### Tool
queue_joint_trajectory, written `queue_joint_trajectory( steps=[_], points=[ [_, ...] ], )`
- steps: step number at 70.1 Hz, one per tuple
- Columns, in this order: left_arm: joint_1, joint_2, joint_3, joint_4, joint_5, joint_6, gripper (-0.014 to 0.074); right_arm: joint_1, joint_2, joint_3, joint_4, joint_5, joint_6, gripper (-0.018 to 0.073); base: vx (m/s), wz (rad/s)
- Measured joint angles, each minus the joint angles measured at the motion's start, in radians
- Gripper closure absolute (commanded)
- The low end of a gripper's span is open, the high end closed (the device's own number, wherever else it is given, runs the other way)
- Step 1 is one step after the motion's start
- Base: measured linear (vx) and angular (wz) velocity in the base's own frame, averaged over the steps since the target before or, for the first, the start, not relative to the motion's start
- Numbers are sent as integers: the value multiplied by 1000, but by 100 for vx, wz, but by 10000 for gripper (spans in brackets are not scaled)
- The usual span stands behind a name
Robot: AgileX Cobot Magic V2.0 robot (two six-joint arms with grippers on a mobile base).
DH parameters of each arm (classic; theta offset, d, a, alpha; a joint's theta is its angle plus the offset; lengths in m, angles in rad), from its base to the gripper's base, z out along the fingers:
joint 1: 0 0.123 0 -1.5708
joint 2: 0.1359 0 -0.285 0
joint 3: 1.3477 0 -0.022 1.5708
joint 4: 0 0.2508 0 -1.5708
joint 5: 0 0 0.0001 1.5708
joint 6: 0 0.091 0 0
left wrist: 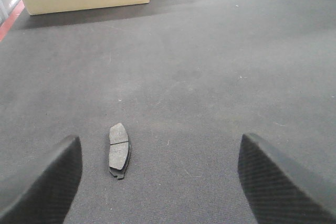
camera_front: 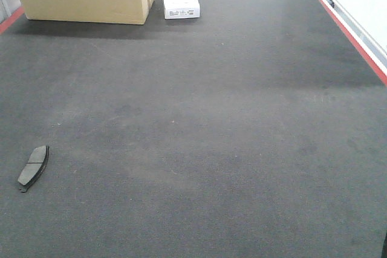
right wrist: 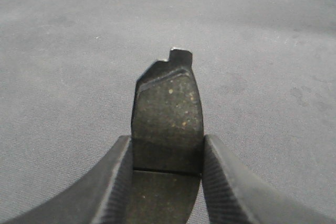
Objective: Move and align brake pads A on conveyor
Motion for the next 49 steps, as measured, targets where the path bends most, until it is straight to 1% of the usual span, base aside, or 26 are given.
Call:
queue_joint_trajectory(
  steps=[49],
  points=[
    [0, 0, 0, 0, -7, 3, 11, 0, 0, 0, 0, 0, 0, 571, 0, 0]
  ],
)
